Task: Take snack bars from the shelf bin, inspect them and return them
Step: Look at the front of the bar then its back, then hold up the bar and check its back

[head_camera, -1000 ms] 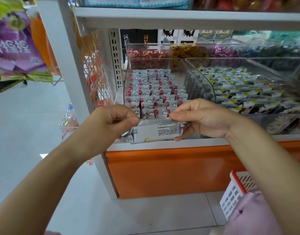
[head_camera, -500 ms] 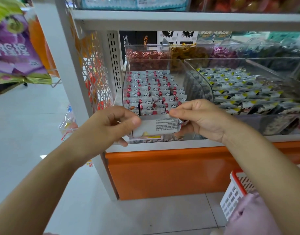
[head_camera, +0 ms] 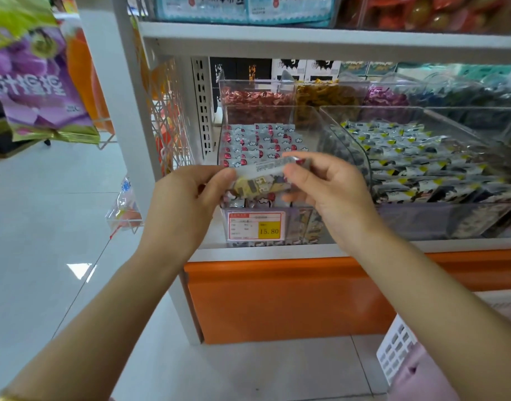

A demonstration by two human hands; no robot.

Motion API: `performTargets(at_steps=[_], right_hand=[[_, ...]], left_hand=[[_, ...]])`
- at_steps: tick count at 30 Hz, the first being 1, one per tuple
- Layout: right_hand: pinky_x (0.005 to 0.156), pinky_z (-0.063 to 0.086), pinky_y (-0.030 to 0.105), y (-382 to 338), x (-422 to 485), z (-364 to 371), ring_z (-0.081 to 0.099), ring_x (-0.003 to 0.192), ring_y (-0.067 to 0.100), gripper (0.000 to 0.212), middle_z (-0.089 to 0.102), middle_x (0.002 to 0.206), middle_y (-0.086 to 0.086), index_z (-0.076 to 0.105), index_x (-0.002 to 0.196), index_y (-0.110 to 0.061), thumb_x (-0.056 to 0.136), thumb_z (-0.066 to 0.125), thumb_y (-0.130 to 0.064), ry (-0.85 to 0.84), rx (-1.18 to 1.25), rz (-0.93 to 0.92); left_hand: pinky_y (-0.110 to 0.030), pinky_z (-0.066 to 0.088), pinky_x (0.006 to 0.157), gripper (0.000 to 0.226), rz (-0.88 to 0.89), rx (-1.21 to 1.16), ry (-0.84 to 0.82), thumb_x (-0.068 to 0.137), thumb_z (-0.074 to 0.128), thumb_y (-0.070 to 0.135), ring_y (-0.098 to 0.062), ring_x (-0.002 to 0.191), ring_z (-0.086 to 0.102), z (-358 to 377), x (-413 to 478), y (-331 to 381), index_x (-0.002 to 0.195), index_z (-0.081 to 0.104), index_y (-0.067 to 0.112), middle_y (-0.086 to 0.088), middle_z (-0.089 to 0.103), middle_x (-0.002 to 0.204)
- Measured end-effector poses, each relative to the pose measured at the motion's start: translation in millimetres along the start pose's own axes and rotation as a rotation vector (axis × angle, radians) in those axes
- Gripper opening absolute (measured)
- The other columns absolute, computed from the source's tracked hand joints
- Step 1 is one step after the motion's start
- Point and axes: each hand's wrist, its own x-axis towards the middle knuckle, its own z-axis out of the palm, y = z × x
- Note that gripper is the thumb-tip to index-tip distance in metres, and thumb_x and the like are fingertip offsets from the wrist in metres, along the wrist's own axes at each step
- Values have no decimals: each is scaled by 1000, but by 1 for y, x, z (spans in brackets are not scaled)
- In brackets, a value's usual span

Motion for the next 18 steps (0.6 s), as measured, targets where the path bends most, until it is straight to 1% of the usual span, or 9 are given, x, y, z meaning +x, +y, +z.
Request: performTargets(at_steps=[1,3,5,7,8,11,13,15,18], right_hand=[[66,58,26,-3,4,1,68,69,12,16,70,78,-5,67,97,-21,82,67,-16,43,-7,-36],[64,58,24,-10,15,2,68,69,7,14,69,78,-6,64,98,-18,85,66,-13,129,-114,-119],[68,59,32,-15,27,5,68,74,10,18,67,85,-1,59,100,-14,84,68,-16,165,-274,-169],[74,57,41,-17,38,11,67,83,19,22,66,93,5,56,98,-14,82,70,-21,115,-443,-168],[76,55,40,-16,43,16,65,86,20,25,65,95,5,57,97,-13,80,71,-24,68,-522,-163],[68,39,20,-10,54,32,55,86,12,34,60,94,-1,62,99,-9,77,74,-32,-47,-751,-224],[60,30,17,-7,59,42,49,78,10,33,57,88,3,65,90,-6,75,75,-33,-118,-876,-269],[56,30,20,-4,62,49,50,71,16,30,60,81,12,67,83,-2,79,72,-31,-226,-944,-283],[76,38,34,4,68,51,48,88,22,25,64,80,5,72,86,-15,91,57,-34,-373,-1176,-320]], left_hand=[[-10,41,64,31,43,77,13,92,52,36,-2,78,58,0,4,-2,113,68,19,19,60,84],[-30,43,91,51,110,244,-33,88,55,43,-18,112,49,1,12,-11,131,53,16,1,56,120],[-42,27,108,75,95,359,-159,81,59,49,-26,133,29,4,15,-19,144,34,15,-6,37,145],[-40,18,112,92,85,403,-252,75,63,53,-26,139,18,7,14,-24,148,21,15,-5,25,153],[-40,17,112,96,91,404,-273,73,64,53,-26,140,17,9,13,-26,149,18,15,-5,24,154],[-39,17,112,101,93,396,-283,70,67,54,-25,140,16,9,15,-28,149,17,16,-5,23,154],[-38,17,112,101,91,388,-289,70,68,53,-25,140,16,9,16,-28,149,17,16,-4,23,154],[-38,17,112,102,88,377,-302,70,69,52,-25,140,15,8,16,-28,149,15,16,-5,22,154],[-37,17,112,104,84,362,-333,70,70,51,-26,141,15,7,17,-29,149,13,15,-6,19,154]])
